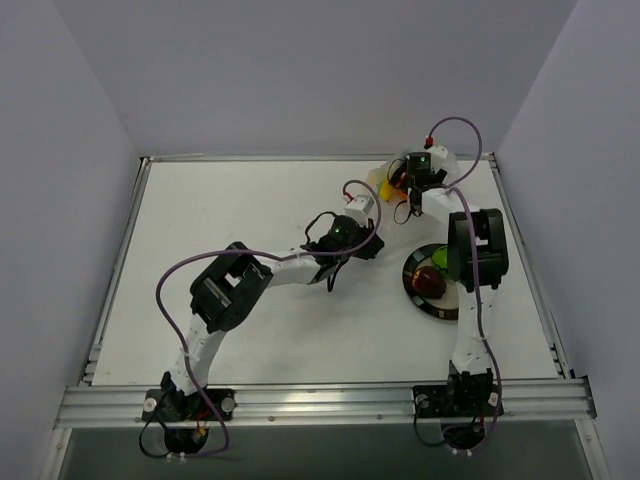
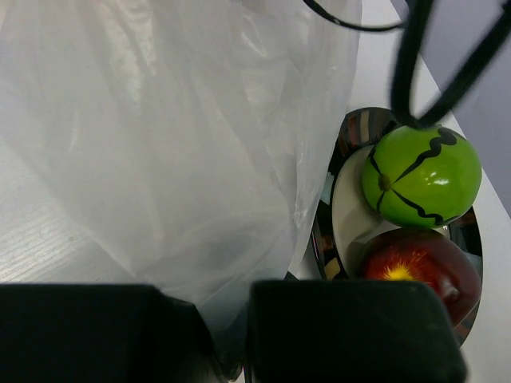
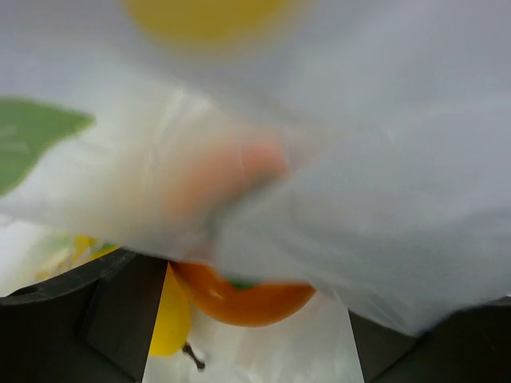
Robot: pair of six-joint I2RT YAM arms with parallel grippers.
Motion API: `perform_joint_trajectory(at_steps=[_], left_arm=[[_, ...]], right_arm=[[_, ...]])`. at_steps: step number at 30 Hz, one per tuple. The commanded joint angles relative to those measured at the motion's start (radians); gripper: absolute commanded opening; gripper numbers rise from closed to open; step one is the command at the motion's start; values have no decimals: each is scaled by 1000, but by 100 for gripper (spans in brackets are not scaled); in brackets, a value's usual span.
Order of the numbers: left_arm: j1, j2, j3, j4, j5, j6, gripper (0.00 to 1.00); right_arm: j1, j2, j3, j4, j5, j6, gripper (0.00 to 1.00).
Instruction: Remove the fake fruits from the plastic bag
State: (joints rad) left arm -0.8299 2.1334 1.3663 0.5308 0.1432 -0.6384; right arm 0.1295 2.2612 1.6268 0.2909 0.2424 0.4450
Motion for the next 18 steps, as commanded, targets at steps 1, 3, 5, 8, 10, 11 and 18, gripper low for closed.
perform_joint_trajectory(at_steps=[1,3,5,8,10,11,18], left_arm=[[5,-6,63,5,15,-10,2],[5,-13,66,0,9,-3,2],[6,-20,74,-9,3,3,2],[9,-17,91,-18,-1,6,2],[18,-4,100,-22,9,-3,2],[21,-3,97,-12,18,-26,2],[29,-15,68,11,9,-27,2]], right_arm=[[-8,-171,-108,27,-115,-9,46],[-4,-253,-201,39,-158,-11,46],[-2,-307,-270,62,-176,-6,46],[-4,-397,-387,91,-232,20,46],[2,-462,-442,116,-282,38,47],[7,-486,-490,129,-279,38,47],[1,-633,-568,131,-291,49,47]])
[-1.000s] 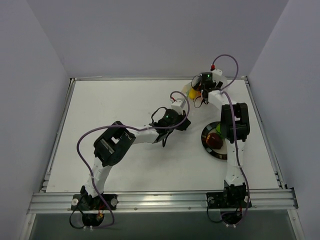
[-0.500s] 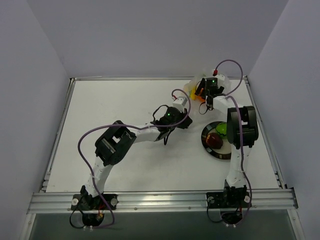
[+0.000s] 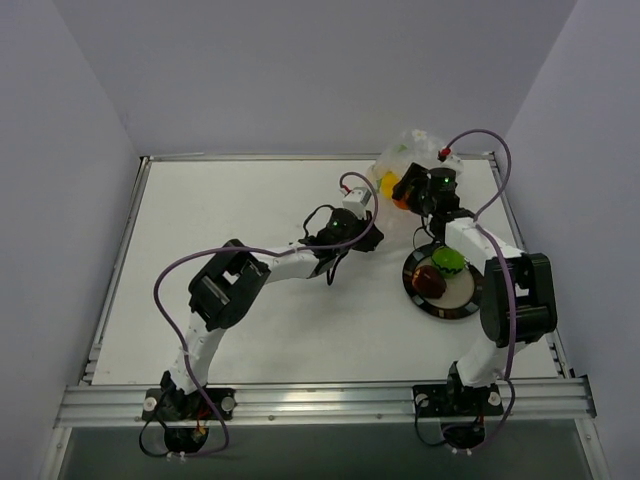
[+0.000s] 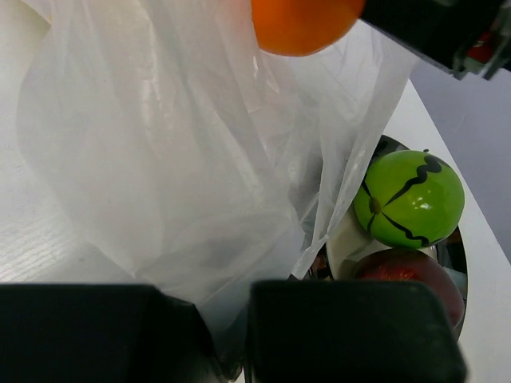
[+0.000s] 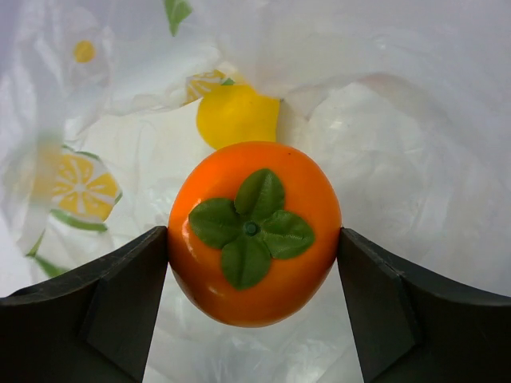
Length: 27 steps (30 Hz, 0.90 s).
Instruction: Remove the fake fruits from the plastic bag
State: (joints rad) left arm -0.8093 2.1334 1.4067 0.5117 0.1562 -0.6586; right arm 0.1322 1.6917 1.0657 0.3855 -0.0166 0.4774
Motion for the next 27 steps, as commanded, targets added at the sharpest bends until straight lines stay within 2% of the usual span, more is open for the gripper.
perform_joint_trajectory(at_steps=[1,4,8,12,15,17,19,23,27], left_arm=[[9,-12,38,19,-6,-3,2],[10,-3,55,8,-4,7,2],[12,-6,40,30,-1,7,2],[12,-13,26,54,0,4,2],[12,-10,25,82,12,-7,2],[12,-9,23,90,26,-16,2],[12,-12,18,100,39,-18,2],[10,-20,5,109,40,-16,2],[6,-21,-15,125,37,-15,2]], right_arm=[[0,-101,-15,35,-42,20,47],[0,-188,-49,30,-83,26,48],[-2,-305,-62,-64,-144,3,49],[-2,-531,-162,-178,-37,32,49],[-15,-721,-292,-307,242,100,49],[-38,-811,-375,-423,315,131,45],[-89,-927,-415,-524,365,182,42],[-177,-1062,-486,-599,380,237,42],[-236,-1019,-535,-599,366,263,42]])
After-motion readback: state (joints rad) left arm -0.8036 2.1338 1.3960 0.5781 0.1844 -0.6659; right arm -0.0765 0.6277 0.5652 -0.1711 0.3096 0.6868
